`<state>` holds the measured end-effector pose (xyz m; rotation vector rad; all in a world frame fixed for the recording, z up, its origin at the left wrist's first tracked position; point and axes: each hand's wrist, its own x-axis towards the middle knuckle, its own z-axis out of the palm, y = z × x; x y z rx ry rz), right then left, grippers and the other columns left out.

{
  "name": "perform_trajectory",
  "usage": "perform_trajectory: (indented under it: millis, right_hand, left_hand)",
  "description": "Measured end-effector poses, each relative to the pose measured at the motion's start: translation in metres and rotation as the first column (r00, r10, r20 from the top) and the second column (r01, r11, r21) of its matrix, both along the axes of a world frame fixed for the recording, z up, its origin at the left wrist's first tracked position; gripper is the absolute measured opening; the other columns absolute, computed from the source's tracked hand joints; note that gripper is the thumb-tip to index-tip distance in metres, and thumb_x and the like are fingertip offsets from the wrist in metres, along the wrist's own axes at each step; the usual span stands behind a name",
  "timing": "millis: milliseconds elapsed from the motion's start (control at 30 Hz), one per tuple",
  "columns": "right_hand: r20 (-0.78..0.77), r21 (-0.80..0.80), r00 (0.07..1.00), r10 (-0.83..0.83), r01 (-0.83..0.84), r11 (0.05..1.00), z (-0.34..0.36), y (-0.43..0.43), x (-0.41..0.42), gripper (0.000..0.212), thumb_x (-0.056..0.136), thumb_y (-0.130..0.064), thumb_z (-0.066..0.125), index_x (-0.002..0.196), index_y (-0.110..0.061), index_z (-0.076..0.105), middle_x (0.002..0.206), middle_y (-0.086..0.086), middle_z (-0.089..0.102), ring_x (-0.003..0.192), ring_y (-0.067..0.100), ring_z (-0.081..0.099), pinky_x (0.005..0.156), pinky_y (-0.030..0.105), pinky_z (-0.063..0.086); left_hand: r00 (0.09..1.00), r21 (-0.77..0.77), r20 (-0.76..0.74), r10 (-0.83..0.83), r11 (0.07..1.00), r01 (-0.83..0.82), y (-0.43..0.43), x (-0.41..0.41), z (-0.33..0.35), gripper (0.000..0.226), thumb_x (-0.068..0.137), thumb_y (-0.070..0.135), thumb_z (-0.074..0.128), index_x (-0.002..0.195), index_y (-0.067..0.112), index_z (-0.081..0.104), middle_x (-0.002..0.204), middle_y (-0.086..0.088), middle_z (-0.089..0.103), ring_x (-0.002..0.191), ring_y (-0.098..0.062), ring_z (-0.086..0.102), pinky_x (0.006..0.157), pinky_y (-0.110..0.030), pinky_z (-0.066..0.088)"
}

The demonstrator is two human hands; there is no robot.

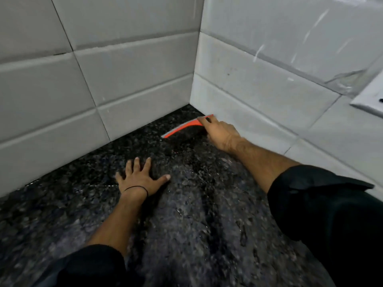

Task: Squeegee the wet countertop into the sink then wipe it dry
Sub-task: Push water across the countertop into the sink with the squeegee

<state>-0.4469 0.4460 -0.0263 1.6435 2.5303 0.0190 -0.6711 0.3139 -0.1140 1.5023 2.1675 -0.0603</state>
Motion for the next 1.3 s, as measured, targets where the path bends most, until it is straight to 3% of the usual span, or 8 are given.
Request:
perform_trajectory:
  millis: [267, 367, 500, 633, 867, 1067, 1200, 1300]
  right_hand:
    - [0.063, 0.032, 0.991, 0.117, -0.119, 0.992, -0.031, 0.087, -0.082, 0.056, 0.093, -0.008, 0.044, 0.147, -0.022, 0.037, 0.146, 0.018, 0.035, 0.123, 0.045, 0.049, 0.097, 0.054, 0.045]
    - [0.077, 0.015, 0.985, 0.157, -0.158, 0.987, -0.04, 0.104, -0.097, 0.053, 0.095, -0.007, 0.04, 0.144, -0.026, 0.044, 0.14, 0.014, 0.045, 0.12, 0.042, 0.054, 0.098, 0.051, 0.047]
    - [0.039, 0.006, 0.994, 0.102, -0.102, 0.995, -0.049, 0.116, -0.1, 0.048, 0.096, -0.011, 0.041, 0.138, -0.031, 0.053, 0.141, 0.011, 0.053, 0.124, 0.036, 0.054, 0.105, 0.044, 0.044]
    - [0.019, -0.104, 0.999, 0.05, -0.048, 0.993, -0.044, 0.111, -0.098, 0.048, 0.091, -0.014, 0.05, 0.136, -0.032, 0.055, 0.137, 0.013, 0.056, 0.122, 0.034, 0.056, 0.101, 0.042, 0.046]
    - [0.088, -0.222, 0.995, -0.054, 0.072, 0.972, -0.013, 0.046, -0.028, 0.041, 0.09, -0.022, 0.057, 0.131, -0.018, 0.059, 0.126, 0.012, 0.062, 0.112, 0.031, 0.061, 0.093, 0.034, 0.049]
    - [0.103, -0.339, 0.981, -0.165, 0.191, 0.921, 0.009, -0.057, 0.086, 0.044, 0.093, -0.046, 0.055, 0.136, -0.038, 0.055, 0.138, 0.01, 0.056, 0.119, 0.031, 0.057, 0.094, 0.032, 0.044]
    - [0.185, -0.337, 0.964, -0.191, 0.245, 0.909, 0.022, -0.126, 0.141, 0.048, 0.093, -0.027, 0.055, 0.139, -0.042, 0.052, 0.139, 0.007, 0.055, 0.12, 0.029, 0.057, 0.096, 0.032, 0.045]
    - [0.267, -0.292, 0.94, -0.212, 0.289, 0.912, 0.03, -0.148, 0.16, 0.042, 0.089, -0.028, 0.057, 0.129, -0.039, 0.06, 0.123, 0.002, 0.065, 0.106, 0.025, 0.064, 0.091, 0.037, 0.053]
  left_hand:
    - [1.0, -0.042, 0.0, -0.026, 0.999, 0.026, 0.016, -0.009, -0.018, 0.104, 0.071, 0.09, 0.04, 0.153, 0.044, -0.005, 0.164, 0.004, -0.017, 0.152, -0.026, -0.008, 0.115, -0.066, 0.01]
    - [0.998, -0.051, -0.028, -0.048, 0.998, 0.047, 0.015, -0.008, -0.021, 0.102, 0.074, 0.089, 0.037, 0.153, 0.043, -0.009, 0.163, 0.005, -0.021, 0.151, -0.026, -0.011, 0.115, -0.066, 0.01]
    - [0.997, -0.073, -0.041, -0.059, 0.996, 0.056, 0.017, -0.007, -0.02, 0.1, 0.076, 0.086, 0.037, 0.152, 0.043, -0.013, 0.162, 0.005, -0.024, 0.151, -0.027, -0.014, 0.115, -0.066, 0.009]
    - [0.999, -0.106, -0.001, -0.042, 0.994, 0.042, 0.021, -0.009, -0.015, 0.102, 0.075, 0.086, 0.043, 0.151, 0.046, -0.012, 0.161, 0.007, -0.025, 0.151, -0.025, -0.014, 0.115, -0.065, 0.009]
    - [0.999, -0.092, 0.018, -0.038, 0.995, 0.04, 0.016, -0.009, -0.001, 0.105, 0.072, 0.086, 0.048, 0.153, 0.045, -0.005, 0.164, 0.005, -0.017, 0.152, -0.028, -0.008, 0.114, -0.068, 0.013]
    - [0.998, -0.083, 0.04, -0.039, 0.996, 0.043, 0.004, -0.005, 0.009, 0.103, 0.073, 0.086, 0.045, 0.155, 0.041, 0.0, 0.165, 0.003, -0.011, 0.152, -0.03, -0.004, 0.114, -0.068, 0.011]
    - [0.998, 0.03, 0.042, -0.051, 0.998, 0.05, -0.017, 0.001, 0.016, 0.086, 0.085, 0.076, 0.041, 0.155, 0.035, 0.012, 0.166, 0.001, 0.002, 0.151, -0.029, 0.005, 0.117, -0.063, 0.01]
    - [0.996, 0.145, 0.053, -0.072, 0.987, 0.064, -0.043, 0.012, 0.017, 0.073, 0.092, 0.064, 0.04, 0.154, 0.031, 0.021, 0.165, 0.0, 0.01, 0.151, -0.028, 0.009, 0.118, -0.059, 0.012]
